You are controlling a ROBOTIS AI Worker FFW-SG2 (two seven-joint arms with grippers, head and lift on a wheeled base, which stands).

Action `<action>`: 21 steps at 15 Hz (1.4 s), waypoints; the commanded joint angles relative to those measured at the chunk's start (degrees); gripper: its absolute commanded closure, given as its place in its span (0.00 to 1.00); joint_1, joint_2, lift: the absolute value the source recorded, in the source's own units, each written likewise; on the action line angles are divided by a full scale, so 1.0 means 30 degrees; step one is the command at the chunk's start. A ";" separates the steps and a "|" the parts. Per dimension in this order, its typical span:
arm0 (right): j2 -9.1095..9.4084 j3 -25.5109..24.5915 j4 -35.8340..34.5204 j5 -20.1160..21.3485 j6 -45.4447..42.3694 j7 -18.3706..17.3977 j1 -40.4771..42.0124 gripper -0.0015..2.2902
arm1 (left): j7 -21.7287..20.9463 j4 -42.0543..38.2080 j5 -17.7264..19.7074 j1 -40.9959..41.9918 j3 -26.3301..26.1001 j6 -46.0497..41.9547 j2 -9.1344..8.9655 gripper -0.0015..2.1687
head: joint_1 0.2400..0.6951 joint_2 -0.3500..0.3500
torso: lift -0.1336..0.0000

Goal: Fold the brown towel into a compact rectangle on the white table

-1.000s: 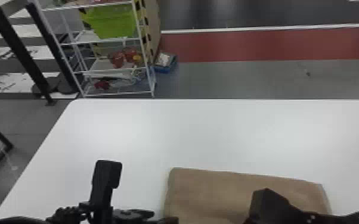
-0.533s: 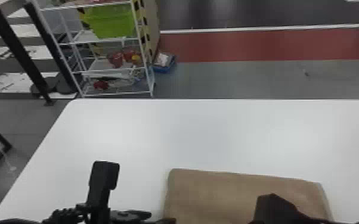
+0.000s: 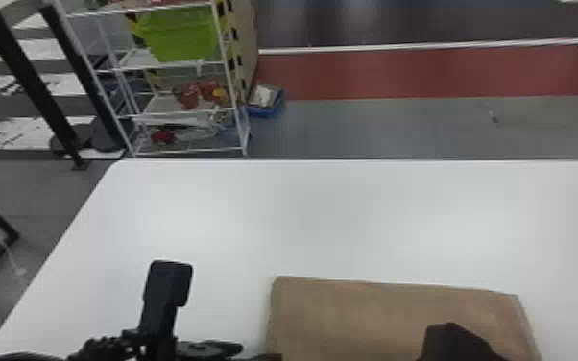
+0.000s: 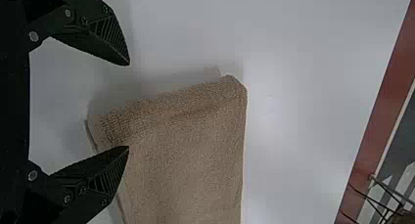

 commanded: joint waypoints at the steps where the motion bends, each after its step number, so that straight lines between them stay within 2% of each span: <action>1: 0.0156 -0.1791 -0.0242 -0.2458 0.0082 0.0093 0.0012 0.01 | -0.0001 -0.0257 0.0017 0.0173 0.0168 0.0016 -0.0029 0.15 | 1.00 0.65 | 0.09; 2: 0.0332 -0.3344 -0.0359 -0.4538 0.0200 0.0298 0.0041 0.01 | -0.0001 -0.0520 0.0017 0.0290 0.0285 0.0016 -0.0029 0.15 | 1.00 0.64 | 0.09; 3: 0.0801 -0.5102 -0.0447 -0.6647 -0.0035 0.0562 0.0041 0.01 | -0.0001 -0.0725 -0.0013 0.0319 0.0461 0.0016 0.0001 0.15 | 1.00 0.63 | 0.09; 5: 0.2207 -0.9174 -0.0417 -1.1921 0.0317 0.1441 -0.0252 0.02 | -0.0001 -0.1341 -0.0013 0.0554 0.0900 0.0133 0.0001 0.15 | 1.00 0.60 | 0.09; 6: 0.2764 -1.1020 -0.0183 -1.4265 0.2016 0.1441 -0.0691 0.03 | -0.0001 -0.1692 -0.0042 0.0700 0.1076 0.0016 -0.0029 0.15 | 1.00 0.60 | 0.09; 7: 0.3115 -1.2221 0.0022 -1.5349 0.3657 0.1294 -0.1013 0.05 | -0.0147 -0.1897 -0.0013 0.0905 0.1252 -0.0511 -0.0029 0.15 | 1.00 0.59 | 0.09; 8: 0.3467 -1.3187 0.0051 -1.5905 0.4418 0.0738 -0.1072 0.07 | -0.0352 -0.2044 0.0075 0.1081 0.1310 -0.1214 -0.0087 0.15 | 1.00 0.54 | 0.09; 10: 0.3789 -1.4066 0.0110 -1.6081 0.5180 -0.0932 -0.1072 0.10 | -0.0792 -0.2219 0.0163 0.1462 0.1252 -0.2972 -0.0204 0.15 | 1.00 0.45 | 0.09; 13: 0.4199 -1.5824 0.1340 -1.7722 0.5004 -0.2456 -0.1043 0.10 | -0.1202 -0.1487 0.0134 0.3249 0.0519 -1.1703 -0.0322 0.15 | 1.00 0.31 | 0.09; 15: 0.4228 -1.6820 0.2834 -1.8894 0.4008 -0.2983 -0.1072 0.10 | -0.1378 -0.0169 -0.0686 0.4040 -0.0828 -1.6683 -0.0263 0.15 | 1.00 0.26 | 0.09; 17: 0.4228 -1.7758 0.3362 -1.9714 0.4008 -0.3071 -0.1072 0.10 | -0.1495 0.1062 -0.0950 0.4216 -0.1854 -1.8910 -0.0058 0.15 | 1.00 0.18 | 0.09; 18: 0.4258 -1.8168 0.3362 -1.9977 0.4067 -0.3100 -0.1072 0.10 | -0.1524 0.1384 -0.1126 0.4509 -0.2293 -1.9613 -0.0029 0.24 | 1.00 0.14 | 0.09; 20: 0.4258 -1.8666 0.3684 -2.0241 0.4067 -0.3071 -0.1013 0.10 | -0.1407 0.1648 -0.1331 0.4890 -0.3113 -1.9672 0.0030 0.68 | 1.00 0.08 | 0.09; 21: 0.4258 -1.8783 0.3801 -2.0417 0.3950 -0.3100 -0.0896 0.10 | -0.1348 0.1911 -0.1565 0.5007 -0.3465 -1.9613 0.0059 0.93 | 1.00 0.04 | 0.09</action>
